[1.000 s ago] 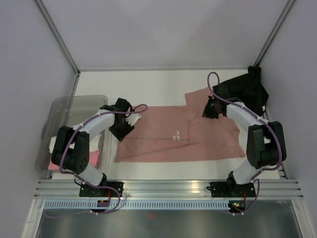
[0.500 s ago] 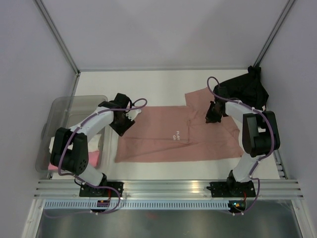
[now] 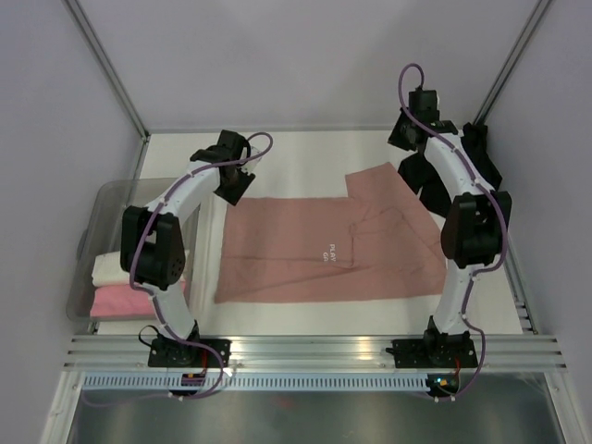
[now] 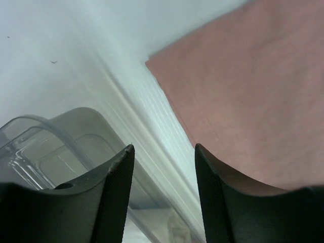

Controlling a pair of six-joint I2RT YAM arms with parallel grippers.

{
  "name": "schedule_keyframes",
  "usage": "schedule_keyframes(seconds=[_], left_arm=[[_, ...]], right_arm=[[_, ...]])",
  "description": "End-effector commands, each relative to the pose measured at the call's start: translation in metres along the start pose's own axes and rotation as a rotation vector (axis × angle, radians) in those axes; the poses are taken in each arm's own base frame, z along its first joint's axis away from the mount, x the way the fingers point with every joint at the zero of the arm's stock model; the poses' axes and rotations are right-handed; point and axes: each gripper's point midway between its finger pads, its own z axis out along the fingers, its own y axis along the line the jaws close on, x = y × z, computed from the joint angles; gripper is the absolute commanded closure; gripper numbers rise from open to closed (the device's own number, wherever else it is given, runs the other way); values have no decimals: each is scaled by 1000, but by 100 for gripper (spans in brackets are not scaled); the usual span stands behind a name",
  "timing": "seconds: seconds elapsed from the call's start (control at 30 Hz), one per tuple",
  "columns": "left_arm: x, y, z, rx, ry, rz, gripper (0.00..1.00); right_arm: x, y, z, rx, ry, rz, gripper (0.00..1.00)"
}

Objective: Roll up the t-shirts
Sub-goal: Fold the tshirt

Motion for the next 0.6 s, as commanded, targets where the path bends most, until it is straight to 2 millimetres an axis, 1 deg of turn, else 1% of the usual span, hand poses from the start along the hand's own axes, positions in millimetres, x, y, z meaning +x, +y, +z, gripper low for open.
schedule_keyframes(seconds=[0.0, 0.03, 0.07, 0.1, 0.13, 0.17, 0.2, 0.23, 0.27, 0.3, 0.33, 0.37, 0.43, 0.5, 0.57], left_arm=[[-4, 18, 19, -51, 38, -88, 42], [-4, 20, 24, -53, 45, -98, 42], [-8, 23, 26, -54, 42, -106, 41], [-8, 22, 31, -27, 39, -113, 41], [-6, 18, 41, -2, 54, -117, 41], [-7, 18, 44, 13, 51, -124, 41], [-8, 21, 48, 22, 49, -134, 42], [-9, 22, 51, 20, 54, -143, 42], [-6, 21, 59, 27, 71, -143, 42], [-9, 24, 61, 25, 64, -148, 41], [-9, 24, 63, 29, 68, -148, 41], [-9, 23, 68, 37, 77, -148, 41], [-6, 21, 72, 50, 90, -144, 41], [0, 17, 80, 74, 111, -149, 41], [4, 16, 84, 90, 123, -160, 41]], right_arm=[[17, -29, 49, 132, 77, -26, 72], [18, -32, 58, 150, 82, -31, 69], [33, -43, 79, 184, 119, -43, 66], [24, -41, 85, 186, 103, -47, 63], [37, -49, 103, 197, 135, -47, 62], [38, -51, 109, 197, 143, -44, 62], [30, -46, 112, 184, 129, -41, 60], [38, -56, 125, 211, 141, -46, 58], [39, -58, 129, 219, 139, -53, 56], [36, -60, 133, 226, 127, -61, 51], [45, -66, 141, 241, 144, -70, 50], [47, -72, 144, 251, 150, -74, 49], [62, -79, 151, 265, 188, -104, 49], [72, -77, 152, 226, 232, -141, 52], [73, -73, 150, 203, 242, -164, 53]])
